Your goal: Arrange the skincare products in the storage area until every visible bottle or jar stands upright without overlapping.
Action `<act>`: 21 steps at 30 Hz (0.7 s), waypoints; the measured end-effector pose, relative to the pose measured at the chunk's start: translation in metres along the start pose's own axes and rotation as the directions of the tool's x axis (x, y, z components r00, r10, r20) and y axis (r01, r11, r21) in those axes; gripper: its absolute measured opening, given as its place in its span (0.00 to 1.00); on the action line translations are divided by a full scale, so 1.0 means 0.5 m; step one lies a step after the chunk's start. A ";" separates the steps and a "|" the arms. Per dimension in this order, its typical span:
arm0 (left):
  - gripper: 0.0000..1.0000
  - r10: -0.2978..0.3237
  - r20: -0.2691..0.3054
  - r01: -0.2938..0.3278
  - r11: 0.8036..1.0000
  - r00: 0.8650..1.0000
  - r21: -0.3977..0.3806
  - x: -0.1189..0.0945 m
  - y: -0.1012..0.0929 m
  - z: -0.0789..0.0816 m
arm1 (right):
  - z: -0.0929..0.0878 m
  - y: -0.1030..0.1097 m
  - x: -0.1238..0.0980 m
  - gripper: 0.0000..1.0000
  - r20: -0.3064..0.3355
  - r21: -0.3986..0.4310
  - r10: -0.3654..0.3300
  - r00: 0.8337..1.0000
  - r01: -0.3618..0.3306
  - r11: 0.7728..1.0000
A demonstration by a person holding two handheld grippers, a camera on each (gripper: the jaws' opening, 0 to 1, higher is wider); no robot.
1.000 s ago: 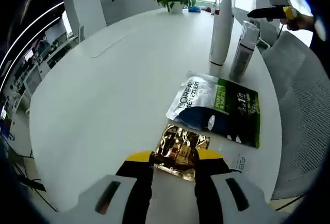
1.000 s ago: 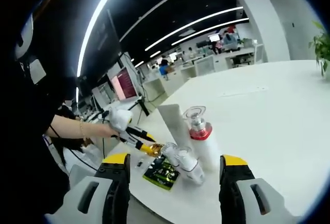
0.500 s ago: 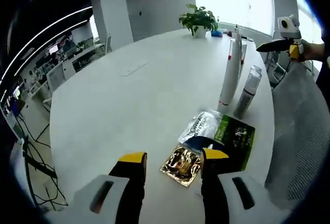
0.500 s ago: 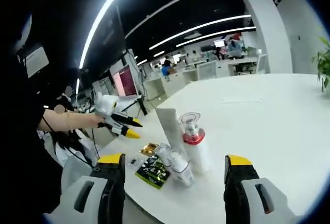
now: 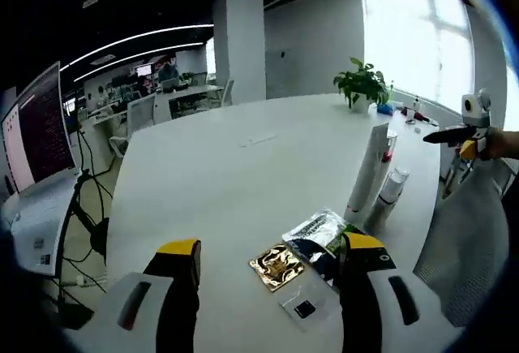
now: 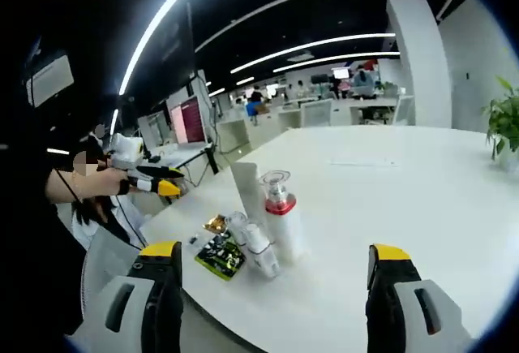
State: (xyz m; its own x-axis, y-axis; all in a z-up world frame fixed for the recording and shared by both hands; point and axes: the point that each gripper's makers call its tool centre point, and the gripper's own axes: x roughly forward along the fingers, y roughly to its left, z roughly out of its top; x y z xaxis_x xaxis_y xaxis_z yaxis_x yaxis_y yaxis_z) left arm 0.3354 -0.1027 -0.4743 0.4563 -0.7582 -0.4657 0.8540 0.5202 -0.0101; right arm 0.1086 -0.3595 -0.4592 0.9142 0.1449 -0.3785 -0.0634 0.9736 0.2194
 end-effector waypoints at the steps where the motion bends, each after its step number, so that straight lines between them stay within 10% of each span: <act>1: 0.75 0.003 0.015 -0.002 1.000 1.000 -0.031 -0.013 -0.009 0.003 | -0.001 0.000 -0.003 0.99 0.002 0.000 -0.001 1.000 0.001 1.000; 6: 0.99 0.013 0.078 -0.009 0.998 0.997 -0.059 -0.048 -0.061 0.026 | 0.006 -0.008 -0.016 0.99 0.060 -0.039 -0.004 0.998 0.006 0.999; 21: 0.99 0.172 0.171 -0.140 0.973 0.970 -0.186 -0.069 -0.102 -0.015 | -0.010 -0.009 -0.012 0.99 0.107 -0.022 -0.043 0.993 0.045 0.999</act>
State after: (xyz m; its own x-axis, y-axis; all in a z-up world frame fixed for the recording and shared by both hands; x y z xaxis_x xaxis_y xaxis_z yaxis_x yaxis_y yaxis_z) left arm 0.2742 -0.1003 -0.4644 0.6321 -0.7134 -0.3026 0.7206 0.6847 -0.1090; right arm 0.1012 -0.3639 -0.4626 0.9536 0.0837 -0.2893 -0.0310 0.9828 0.1820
